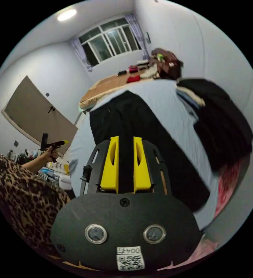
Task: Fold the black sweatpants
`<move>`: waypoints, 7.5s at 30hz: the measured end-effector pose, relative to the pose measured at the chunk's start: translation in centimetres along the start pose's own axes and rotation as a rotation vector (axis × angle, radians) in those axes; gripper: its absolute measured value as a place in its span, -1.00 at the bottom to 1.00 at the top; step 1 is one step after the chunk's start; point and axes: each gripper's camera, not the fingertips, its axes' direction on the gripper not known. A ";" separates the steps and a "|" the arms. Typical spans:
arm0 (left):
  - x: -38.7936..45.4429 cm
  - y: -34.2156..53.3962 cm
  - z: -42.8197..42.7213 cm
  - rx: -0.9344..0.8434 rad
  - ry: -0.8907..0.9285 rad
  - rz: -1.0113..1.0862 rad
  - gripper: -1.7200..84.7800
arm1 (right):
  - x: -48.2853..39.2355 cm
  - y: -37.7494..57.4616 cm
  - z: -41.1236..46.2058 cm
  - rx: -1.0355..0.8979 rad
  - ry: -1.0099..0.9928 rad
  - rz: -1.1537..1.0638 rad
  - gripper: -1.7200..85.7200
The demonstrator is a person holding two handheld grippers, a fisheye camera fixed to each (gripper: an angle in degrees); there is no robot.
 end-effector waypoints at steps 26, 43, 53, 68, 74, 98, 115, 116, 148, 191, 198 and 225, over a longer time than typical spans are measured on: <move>6.6 17.1 24.6 -0.372 -0.345 0.304 -0.95 | 8.5 21.9 5.6 -0.450 0.412 0.094 -0.88; 0.6 20.7 23.7 -0.144 0.076 -0.054 -0.96 | 20.8 16.0 -0.3 -0.471 0.002 0.393 -0.79; 14.2 23.0 25.9 0.316 0.228 -0.294 -0.96 | 27.9 8.4 -2.2 -0.417 -0.142 0.308 -0.72; 17.4 29.8 30.7 0.370 0.180 -0.413 -0.96 | 31.7 6.6 -8.0 -0.419 -0.304 0.163 -0.76; 14.4 32.1 30.5 0.354 0.135 -0.386 -0.96 | 33.9 6.1 -10.9 -0.393 -0.282 0.152 -0.77; 1.3 46.3 39.3 0.013 0.132 -0.501 -0.79 | 61.5 2.7 -17.1 -0.217 -0.497 0.485 -0.92; -2.0 52.4 38.9 0.063 0.158 -0.617 -0.79 | 59.4 4.1 -14.4 -0.659 -0.726 0.138 -0.75; -2.2 52.7 38.7 0.060 0.157 -0.617 -0.79 | 58.3 4.1 -13.4 -0.709 -0.727 0.109 -0.73; -4.4 59.6 28.2 0.511 0.588 -0.477 -0.87 | 43.4 -0.5 -18.8 -0.722 -0.843 -0.139 -0.97; 7.0 60.6 33.5 0.107 0.112 -0.561 -0.94 | 60.3 -1.7 -17.9 -0.248 -0.197 0.071 -0.83; 8.5 59.5 32.1 0.160 0.127 -0.562 -0.94 | 56.2 -0.8 -25.2 -0.104 -0.330 0.189 -0.86; 17.6 58.1 22.6 0.231 -0.022 -0.591 -0.94 | 47.7 7.7 -10.3 -0.468 -0.217 -0.184 -0.87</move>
